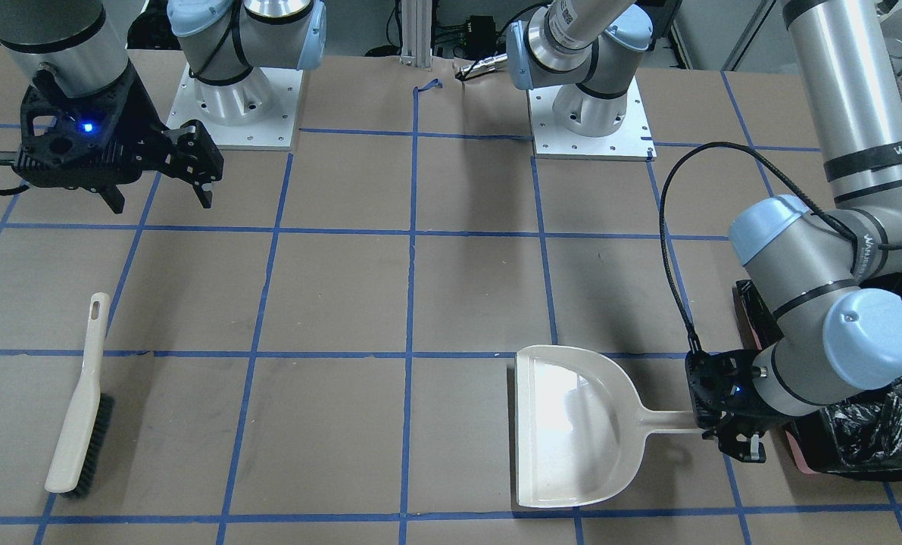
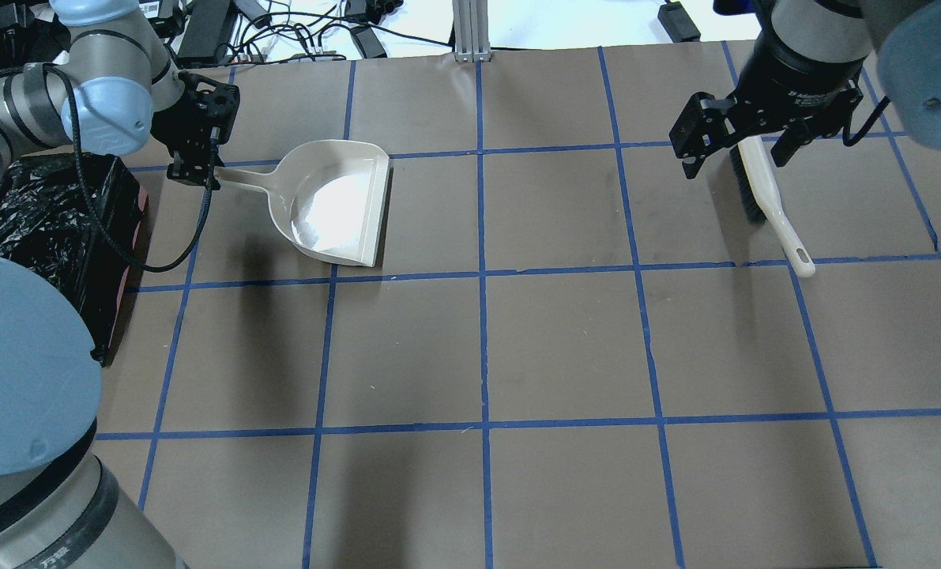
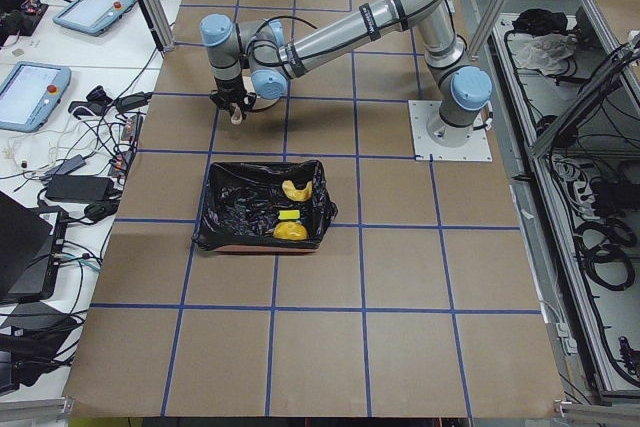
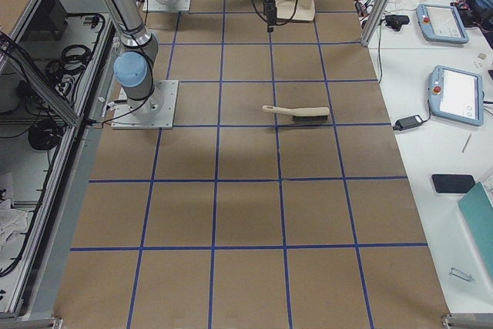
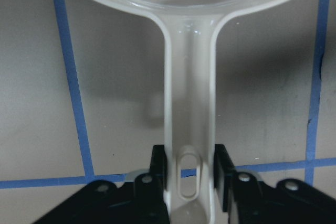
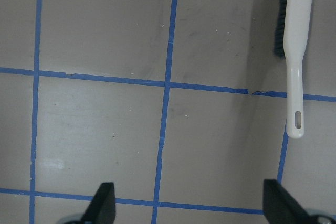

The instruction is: Sweep and dump trash into bin

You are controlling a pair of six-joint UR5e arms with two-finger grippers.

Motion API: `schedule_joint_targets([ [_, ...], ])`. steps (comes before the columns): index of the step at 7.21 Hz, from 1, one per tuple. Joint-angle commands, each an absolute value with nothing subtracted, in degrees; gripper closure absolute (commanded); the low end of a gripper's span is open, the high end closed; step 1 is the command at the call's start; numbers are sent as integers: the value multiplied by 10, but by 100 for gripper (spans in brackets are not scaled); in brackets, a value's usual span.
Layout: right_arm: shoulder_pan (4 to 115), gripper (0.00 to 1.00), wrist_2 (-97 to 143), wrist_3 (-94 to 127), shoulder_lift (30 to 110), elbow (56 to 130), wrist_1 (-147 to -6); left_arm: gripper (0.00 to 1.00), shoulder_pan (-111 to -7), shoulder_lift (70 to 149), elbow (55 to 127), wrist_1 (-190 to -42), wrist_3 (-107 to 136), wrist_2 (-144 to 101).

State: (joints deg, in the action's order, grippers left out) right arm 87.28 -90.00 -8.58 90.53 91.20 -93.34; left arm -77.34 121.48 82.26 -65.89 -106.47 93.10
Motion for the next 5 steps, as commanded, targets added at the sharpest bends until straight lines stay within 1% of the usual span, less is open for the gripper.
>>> schedule_joint_targets([
  [1, 873, 0, -901, -85, 905, 911, -933, 86, -773, 1216, 823, -652, -1072, 933],
  [3, 873, 0, -901, -85, 905, 911, -933, 77, -773, 1220, 823, -648, -1071, 933],
  [4, 873, 0, -901, -85, 905, 912, -933, 54, -774, 1221, 823, -648, -1070, 933],
  [5, 873, 0, -901, -85, 905, 912, -933, 38, -774, 1218, 823, -649, -1070, 933],
])
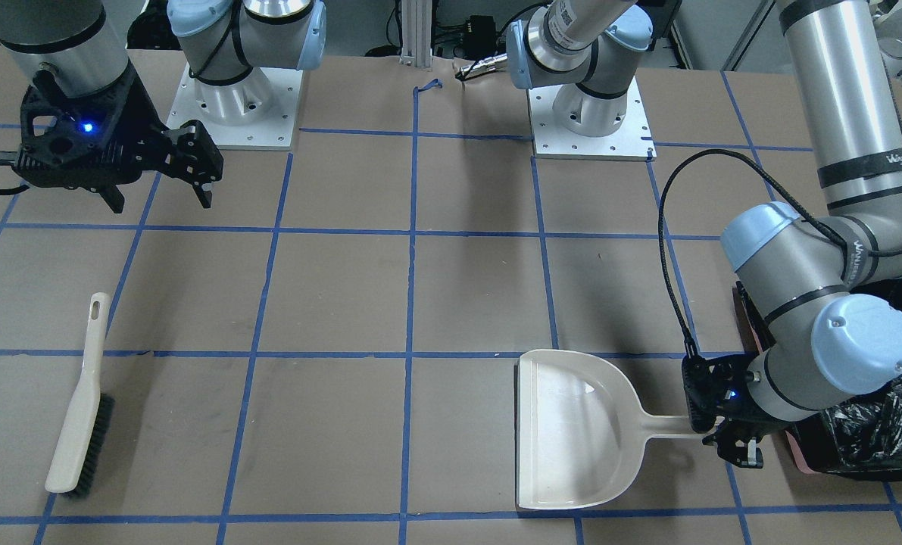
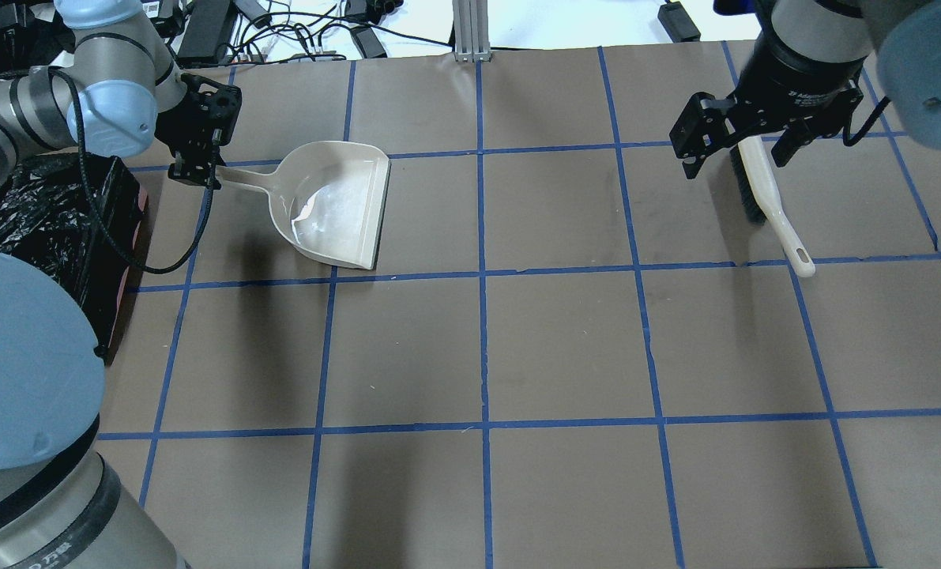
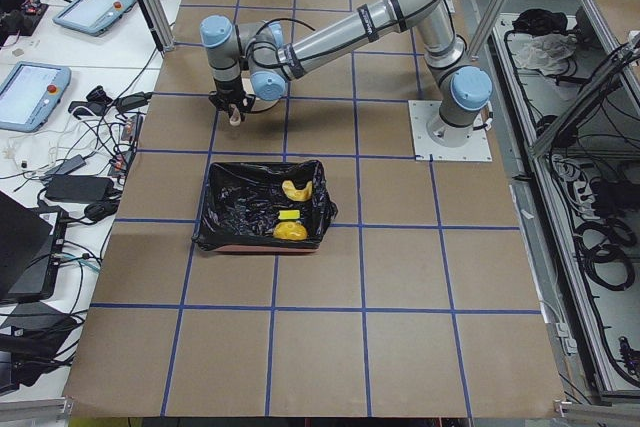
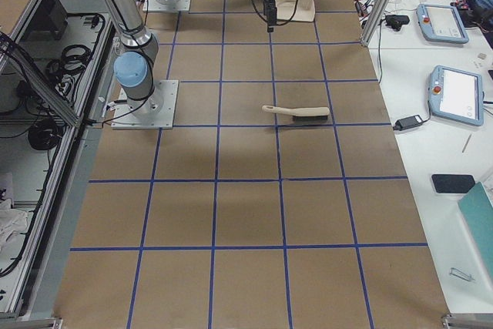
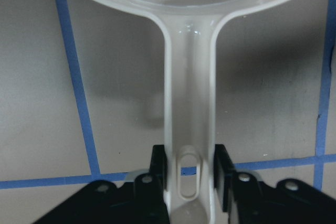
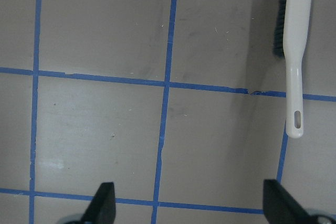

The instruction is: Sweep and dump trash into bin

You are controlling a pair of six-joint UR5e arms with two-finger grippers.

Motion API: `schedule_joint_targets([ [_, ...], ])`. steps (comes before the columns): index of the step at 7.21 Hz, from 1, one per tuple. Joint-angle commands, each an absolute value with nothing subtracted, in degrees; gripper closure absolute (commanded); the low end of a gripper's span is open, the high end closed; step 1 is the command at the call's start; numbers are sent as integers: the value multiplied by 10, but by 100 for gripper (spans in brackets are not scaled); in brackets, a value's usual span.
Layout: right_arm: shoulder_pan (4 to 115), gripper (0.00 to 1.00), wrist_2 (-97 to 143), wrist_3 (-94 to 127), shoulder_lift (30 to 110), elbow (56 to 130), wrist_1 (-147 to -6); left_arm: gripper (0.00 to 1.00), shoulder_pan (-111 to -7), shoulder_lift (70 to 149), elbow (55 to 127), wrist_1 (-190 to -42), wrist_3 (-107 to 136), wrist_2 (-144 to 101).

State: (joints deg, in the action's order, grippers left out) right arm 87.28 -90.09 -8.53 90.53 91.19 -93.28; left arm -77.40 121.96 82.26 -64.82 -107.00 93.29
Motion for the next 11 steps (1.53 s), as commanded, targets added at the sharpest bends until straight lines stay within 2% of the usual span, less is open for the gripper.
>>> schedule_joint_targets([
  [1, 873, 0, -902, -85, 905, 912, -933, 29, -779, 1203, 817, -654, -1066, 934],
  [3, 873, 0, -902, -85, 905, 912, -932, 27, -783, 1179, 810, -664, -1044, 933],
  [6, 873, 0, -902, -85, 906, 912, -932, 26, -828, 1103, 786, -769, -889, 931],
  [8, 873, 0, -903, -85, 908, 912, -932, 16, -873, 1061, 788, -804, -746, 934],
  [9, 873, 0, -902, -84, 909, 912, -932, 14, -883, 1043, 793, -846, -664, 930],
  [10, 874, 0, -902, -84, 910, 912, -932, 2, -883, 1025, 799, -885, -563, 925],
  [11, 874, 0, -902, -84, 910, 912, -933, 0, -885, 1007, 803, -908, -491, 926],
])
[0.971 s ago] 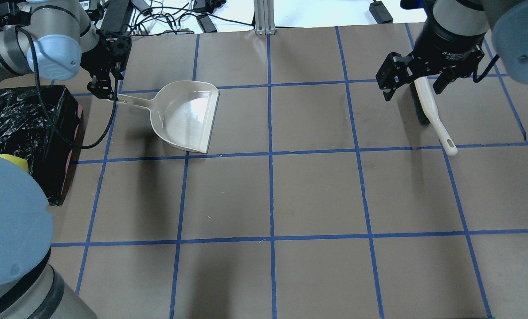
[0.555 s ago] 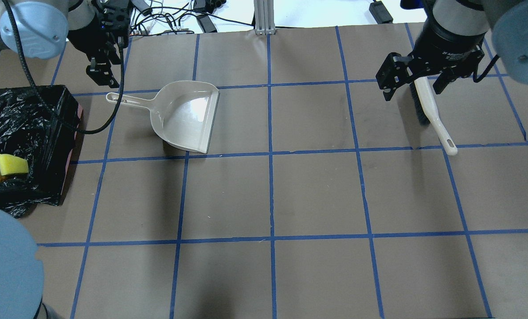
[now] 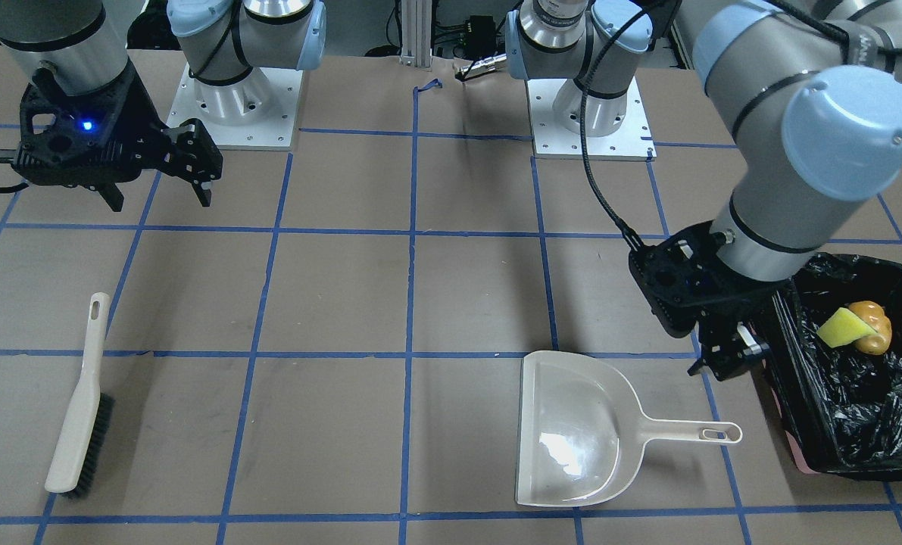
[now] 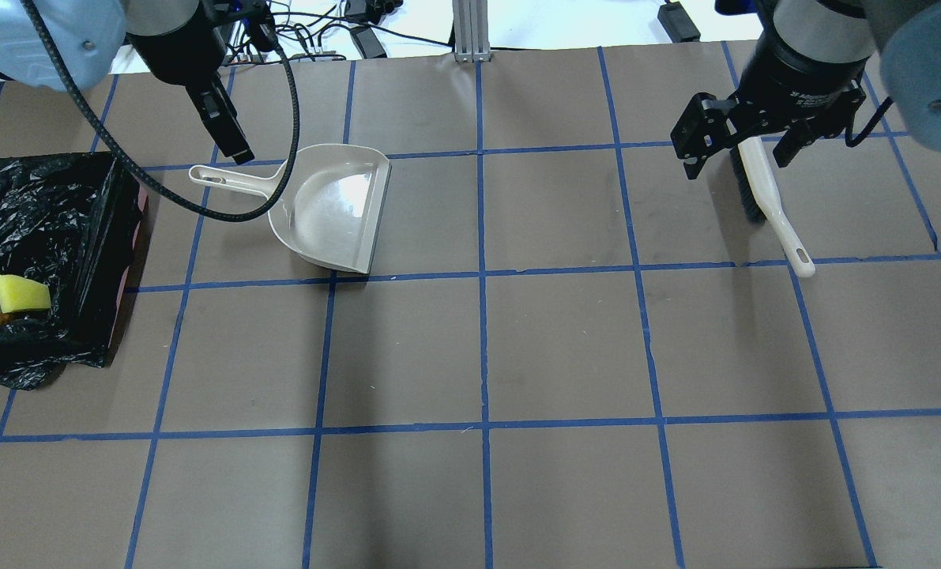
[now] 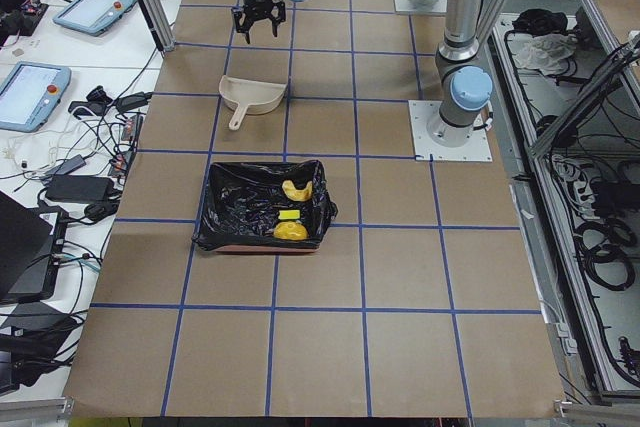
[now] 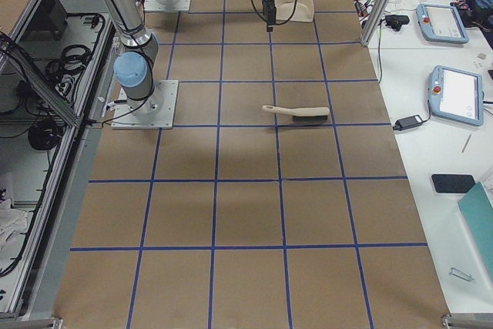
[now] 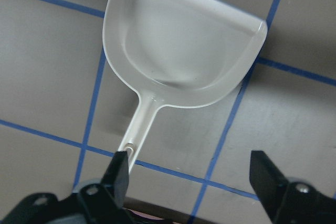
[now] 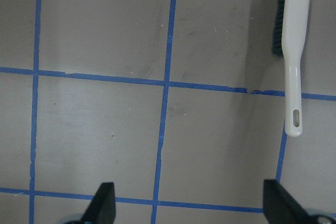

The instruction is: Sweep and dump trash into bin

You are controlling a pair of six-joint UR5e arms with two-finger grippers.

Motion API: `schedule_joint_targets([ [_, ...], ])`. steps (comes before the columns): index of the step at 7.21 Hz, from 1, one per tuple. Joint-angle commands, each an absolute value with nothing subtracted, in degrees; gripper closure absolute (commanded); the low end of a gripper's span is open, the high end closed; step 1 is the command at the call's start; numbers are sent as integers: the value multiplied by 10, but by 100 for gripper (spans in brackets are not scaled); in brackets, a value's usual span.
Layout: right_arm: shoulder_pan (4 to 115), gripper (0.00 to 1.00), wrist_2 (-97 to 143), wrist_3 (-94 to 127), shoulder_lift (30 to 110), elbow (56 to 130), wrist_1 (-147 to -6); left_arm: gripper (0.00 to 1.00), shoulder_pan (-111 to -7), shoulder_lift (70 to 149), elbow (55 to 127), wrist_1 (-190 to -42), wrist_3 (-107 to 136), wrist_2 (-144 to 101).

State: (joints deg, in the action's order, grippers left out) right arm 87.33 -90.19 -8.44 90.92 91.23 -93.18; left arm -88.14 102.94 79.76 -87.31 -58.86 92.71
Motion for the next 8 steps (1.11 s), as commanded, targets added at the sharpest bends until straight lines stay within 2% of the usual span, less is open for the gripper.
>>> schedule_joint_targets([
  [1, 874, 0, -902, -84, 910, 912, -933, 0, -885, 984, 821, -927, -391, 924],
  [4, 874, 0, -901, -79, 910, 912, -933, 0, -885, 927, 852, -928, -148, 910],
  [8, 874, 0, -901, -77, 910, 912, -933, 0, -879, 886, 857, -948, -71, 903],
])
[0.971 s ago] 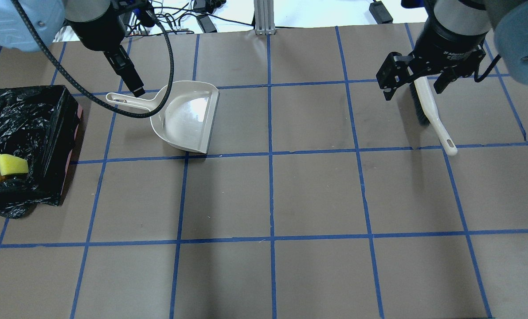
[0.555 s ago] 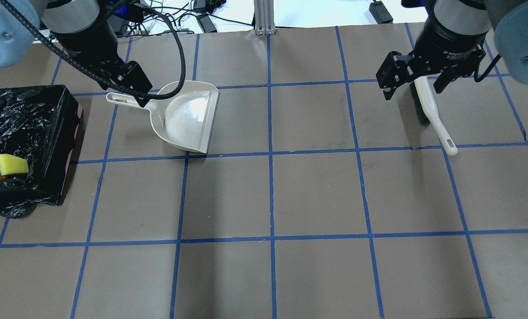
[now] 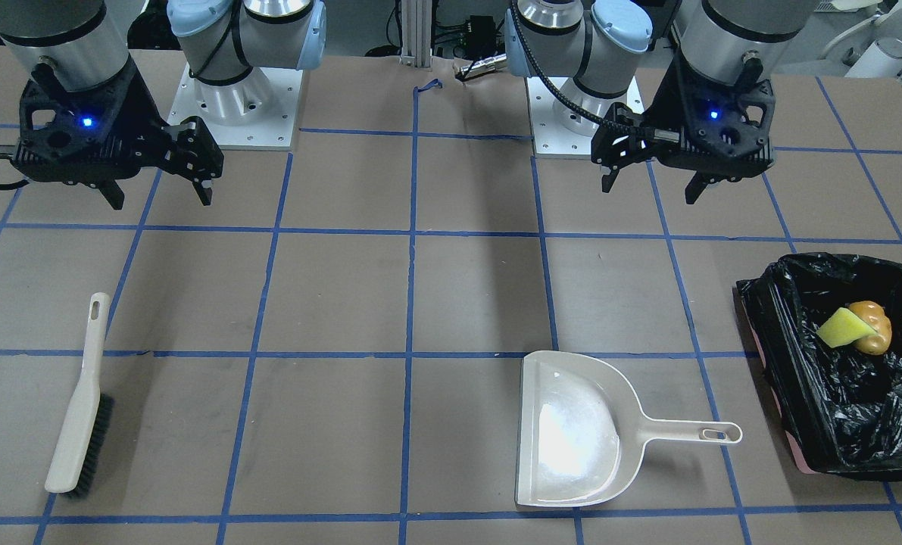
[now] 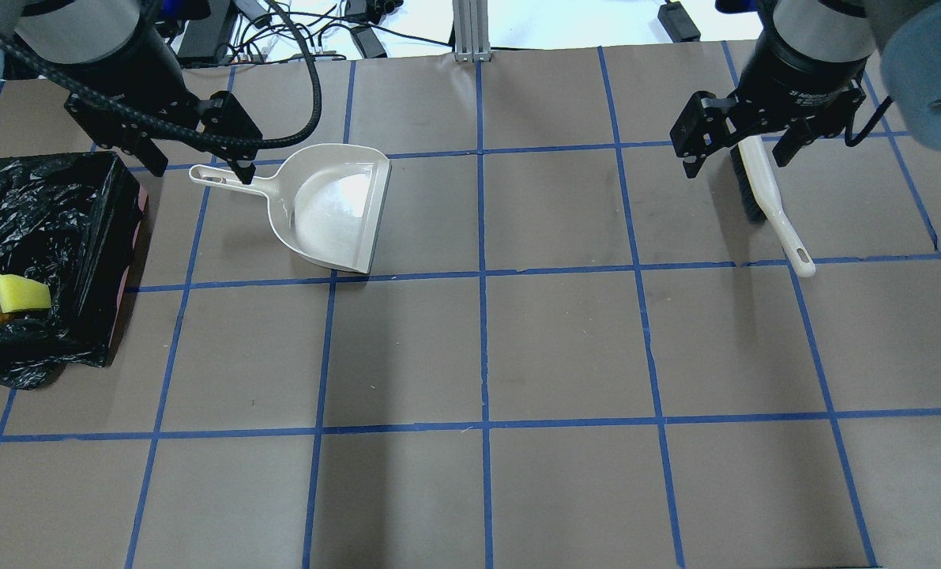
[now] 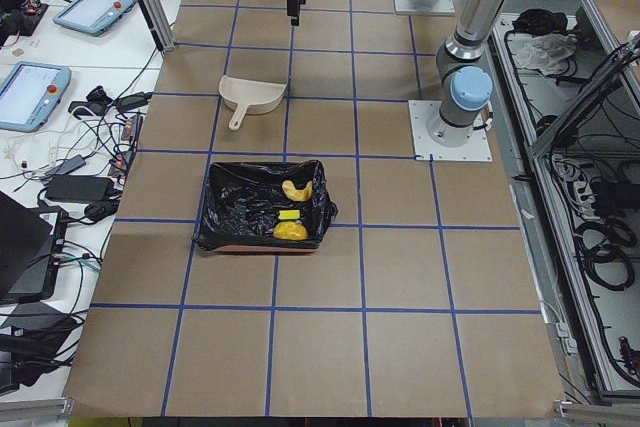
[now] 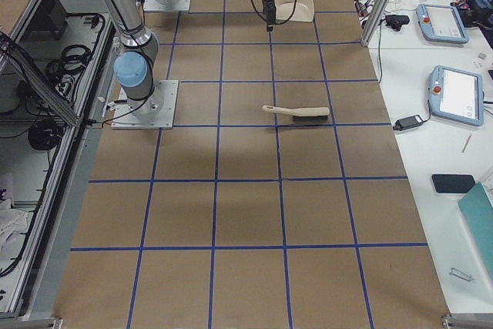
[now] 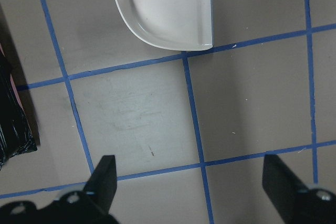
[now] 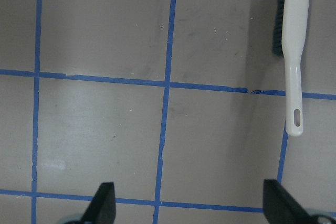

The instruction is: Sweep and dump trash into bin

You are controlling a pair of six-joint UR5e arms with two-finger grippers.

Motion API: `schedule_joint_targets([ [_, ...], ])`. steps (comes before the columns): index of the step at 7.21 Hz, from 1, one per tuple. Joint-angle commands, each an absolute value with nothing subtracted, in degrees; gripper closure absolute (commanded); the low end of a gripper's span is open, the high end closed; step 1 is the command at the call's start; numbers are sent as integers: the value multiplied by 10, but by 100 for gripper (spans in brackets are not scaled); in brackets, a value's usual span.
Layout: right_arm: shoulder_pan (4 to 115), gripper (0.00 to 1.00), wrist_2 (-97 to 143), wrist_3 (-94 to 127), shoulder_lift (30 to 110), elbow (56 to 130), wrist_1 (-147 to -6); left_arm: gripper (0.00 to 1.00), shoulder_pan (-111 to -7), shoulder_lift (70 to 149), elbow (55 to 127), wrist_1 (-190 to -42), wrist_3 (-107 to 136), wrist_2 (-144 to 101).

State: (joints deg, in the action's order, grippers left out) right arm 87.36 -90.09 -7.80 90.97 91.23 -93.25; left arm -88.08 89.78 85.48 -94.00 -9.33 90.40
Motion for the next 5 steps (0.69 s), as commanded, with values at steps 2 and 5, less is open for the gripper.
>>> schedule_joint_targets([
  [2, 874, 0, -901, -77, 910, 912, -933, 0, -877, 878, 858, -950, -55, 890],
  [5, 874, 0, -902, -77, 910, 912, -933, 0, -872, 878, 859, -951, -67, 897],
])
